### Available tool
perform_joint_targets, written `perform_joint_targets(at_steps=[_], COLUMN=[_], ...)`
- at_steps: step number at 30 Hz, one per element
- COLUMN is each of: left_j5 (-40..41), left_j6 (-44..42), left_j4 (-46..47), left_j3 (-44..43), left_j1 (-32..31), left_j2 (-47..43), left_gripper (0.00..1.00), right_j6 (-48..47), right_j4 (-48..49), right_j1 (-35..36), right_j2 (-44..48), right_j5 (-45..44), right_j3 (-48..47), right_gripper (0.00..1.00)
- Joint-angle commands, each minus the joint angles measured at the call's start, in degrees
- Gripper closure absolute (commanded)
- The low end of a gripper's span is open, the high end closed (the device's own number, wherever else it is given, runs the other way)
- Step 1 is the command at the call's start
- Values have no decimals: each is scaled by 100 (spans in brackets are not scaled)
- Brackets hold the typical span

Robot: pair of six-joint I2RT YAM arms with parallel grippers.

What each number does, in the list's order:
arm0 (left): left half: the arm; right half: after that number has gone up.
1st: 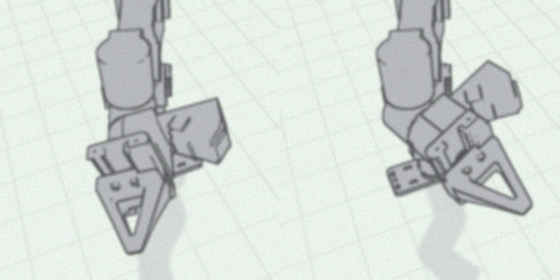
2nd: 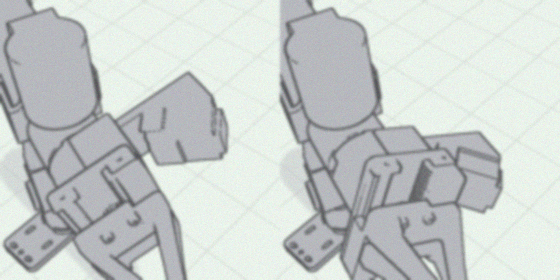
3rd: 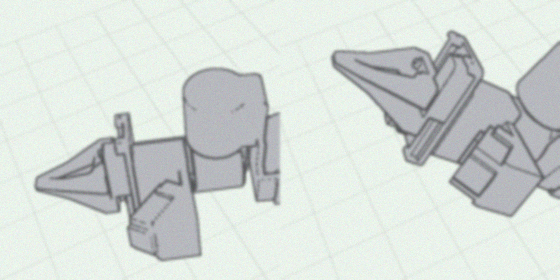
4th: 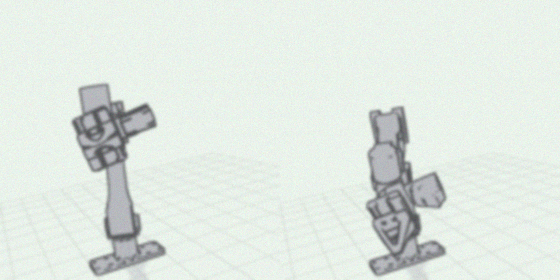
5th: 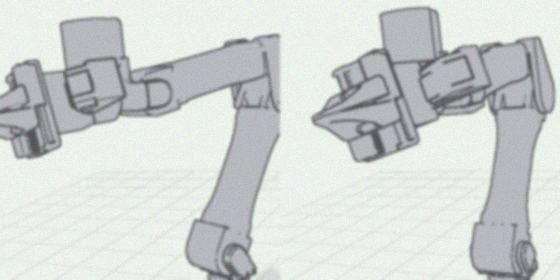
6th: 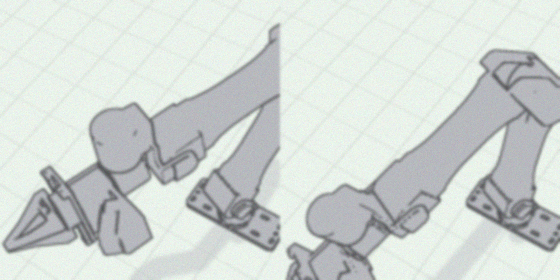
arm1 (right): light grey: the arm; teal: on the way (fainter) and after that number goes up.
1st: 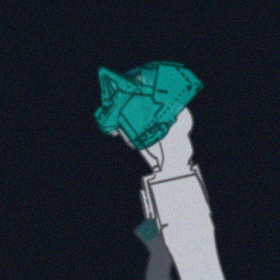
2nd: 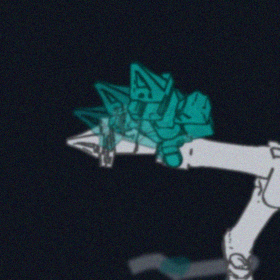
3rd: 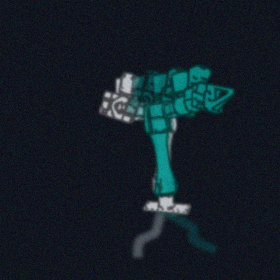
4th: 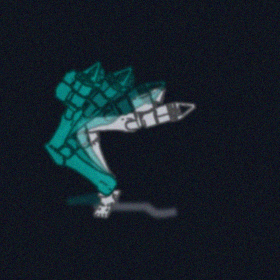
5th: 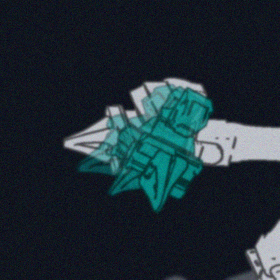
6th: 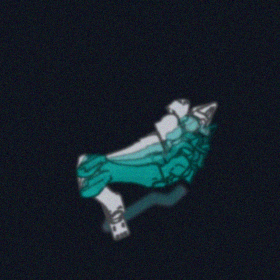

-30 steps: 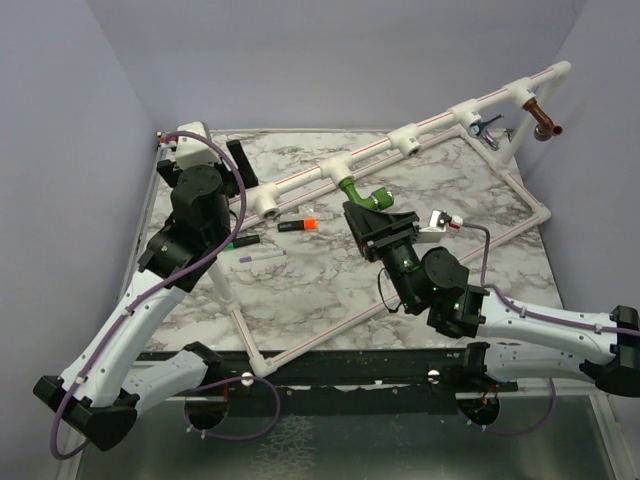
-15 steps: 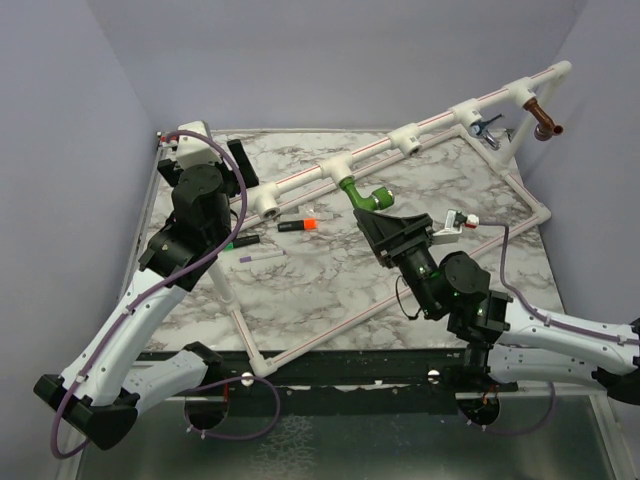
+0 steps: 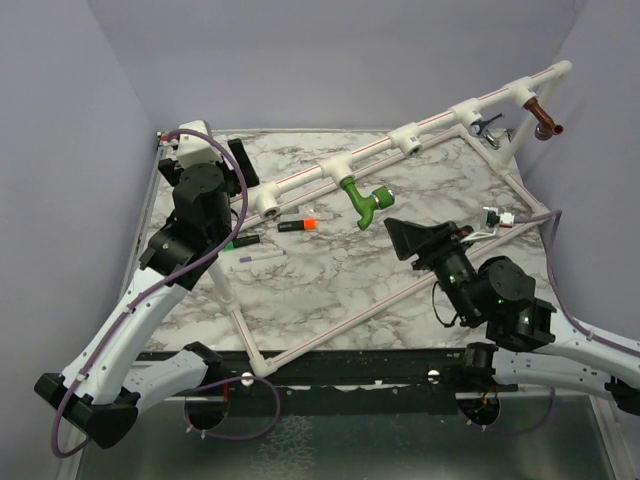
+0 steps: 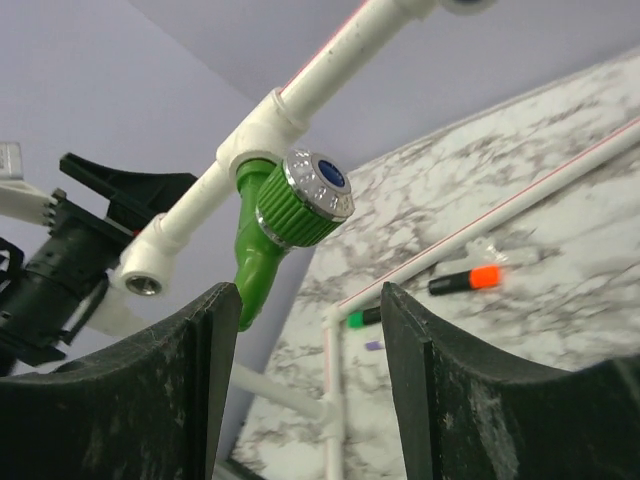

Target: Install the water faucets

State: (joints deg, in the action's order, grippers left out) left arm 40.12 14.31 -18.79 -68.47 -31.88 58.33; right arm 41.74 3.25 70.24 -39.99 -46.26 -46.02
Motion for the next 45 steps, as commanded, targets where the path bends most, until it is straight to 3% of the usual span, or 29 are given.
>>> perform_joint_targets(at_steps=[1, 7, 14, 26, 34, 45], left_j5=[-615, -593, -598, -596, -568, -554], left_j6=[-155, -174, -182, -200, -201, -200], left_j4=[-1892, -1892, -1892, -1901, -1901, -1901], left_j3=[503, 500, 510, 523, 562, 577], left_j1=[-167, -168, -169, -165, -165, -164], left_j2=[389, 377, 352, 333, 273, 272], left_gripper=[1, 1, 1, 1, 1, 1], right_j6=[-2213, -4815, -7142, -10659, -12483, -13701], right_j4=[-98, -96, -272, -682, -387, 598], right_j1=[25, 25, 25, 19, 22, 21], right_j2=[347, 670, 856, 50, -604, -1207], right_j5=[-99, 346, 1445, 2184, 2182, 2121], right_j3=[-172, -411, -541, -668, -659, -381], right_gripper=[37, 36, 29, 21, 19, 19])
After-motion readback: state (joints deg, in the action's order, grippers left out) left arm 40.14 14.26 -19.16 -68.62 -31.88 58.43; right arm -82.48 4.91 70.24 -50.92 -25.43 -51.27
